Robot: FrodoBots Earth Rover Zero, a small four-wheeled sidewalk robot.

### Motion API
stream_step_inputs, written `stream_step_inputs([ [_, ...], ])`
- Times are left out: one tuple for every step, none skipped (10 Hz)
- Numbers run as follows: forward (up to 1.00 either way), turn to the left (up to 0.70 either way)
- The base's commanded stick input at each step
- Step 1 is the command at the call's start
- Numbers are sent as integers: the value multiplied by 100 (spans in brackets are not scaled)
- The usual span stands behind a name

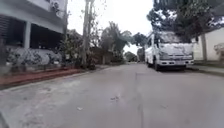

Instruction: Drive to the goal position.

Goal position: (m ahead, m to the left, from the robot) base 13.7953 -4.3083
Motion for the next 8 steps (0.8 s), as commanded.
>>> stream_step_inputs([
  [85,0],
  [85,0],
  [85,0],
  [85,0],
  [85,0],
  [85,0],
  [85,-5],
  [85,-25],
])
